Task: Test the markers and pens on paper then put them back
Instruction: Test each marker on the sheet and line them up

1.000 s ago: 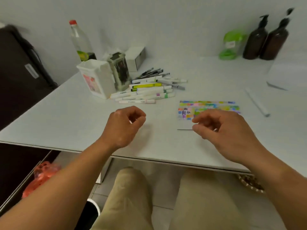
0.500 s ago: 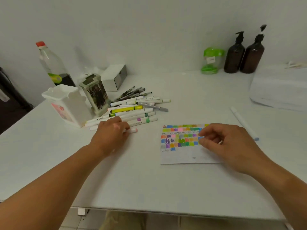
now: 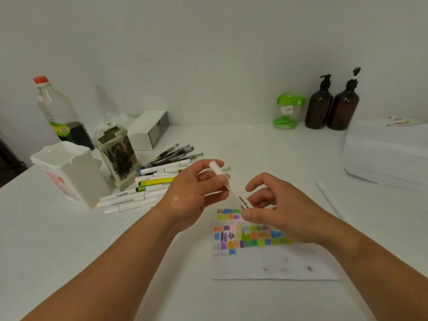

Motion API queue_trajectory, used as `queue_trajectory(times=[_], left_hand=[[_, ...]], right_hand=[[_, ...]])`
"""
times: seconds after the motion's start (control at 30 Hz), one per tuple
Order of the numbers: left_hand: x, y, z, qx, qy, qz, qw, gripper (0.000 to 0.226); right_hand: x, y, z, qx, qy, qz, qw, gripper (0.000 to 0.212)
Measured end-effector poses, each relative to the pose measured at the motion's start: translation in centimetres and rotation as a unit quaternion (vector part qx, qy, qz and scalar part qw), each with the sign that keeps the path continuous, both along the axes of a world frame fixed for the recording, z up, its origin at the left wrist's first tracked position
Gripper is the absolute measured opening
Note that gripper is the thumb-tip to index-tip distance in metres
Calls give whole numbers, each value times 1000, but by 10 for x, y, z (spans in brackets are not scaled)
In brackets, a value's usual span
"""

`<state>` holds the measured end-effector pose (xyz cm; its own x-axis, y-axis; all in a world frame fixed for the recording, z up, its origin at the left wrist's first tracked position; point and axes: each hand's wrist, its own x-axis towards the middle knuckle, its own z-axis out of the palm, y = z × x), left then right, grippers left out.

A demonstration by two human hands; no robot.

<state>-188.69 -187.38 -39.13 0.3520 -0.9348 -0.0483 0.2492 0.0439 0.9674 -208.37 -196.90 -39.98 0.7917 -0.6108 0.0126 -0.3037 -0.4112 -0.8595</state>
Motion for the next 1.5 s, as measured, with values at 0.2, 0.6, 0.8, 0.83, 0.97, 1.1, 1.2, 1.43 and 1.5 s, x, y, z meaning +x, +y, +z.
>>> queue_trajectory(times=[0.2,0.6,0.8,0.83,0.97,1.1,1.2,1.43,1.5], left_hand=[[5,-9,-41,3,53,-6,999,13],[-3,10,-45,41,-475,-75,876,27],[-7,10,-42,29,-554,-83,828,30],[-9,10,-42,26,-558,-82,825,31],[-12,8,-43,14,-563,-77,823,40],[-6,8,-43,32,-563,-95,820,47],[7,13,-45,75,-579,-151,797,72],[6,12,-54,117,-650,-195,725,94],[8,12,-55,122,-653,-169,728,92]], right_hand=[[-9,-17,-24,29,-120,-136,983,14],[0,-12,-36,12,-118,-165,979,9],[5,-8,-38,107,-165,-141,970,6],[7,-7,-38,134,-177,-130,966,4],[9,-3,-37,163,-177,-112,964,29],[9,-3,-35,133,-162,-129,969,7],[2,-13,-32,222,-259,-176,923,13],[3,-6,-38,253,-230,-99,935,25],[6,-2,-40,201,-194,-91,956,22]])
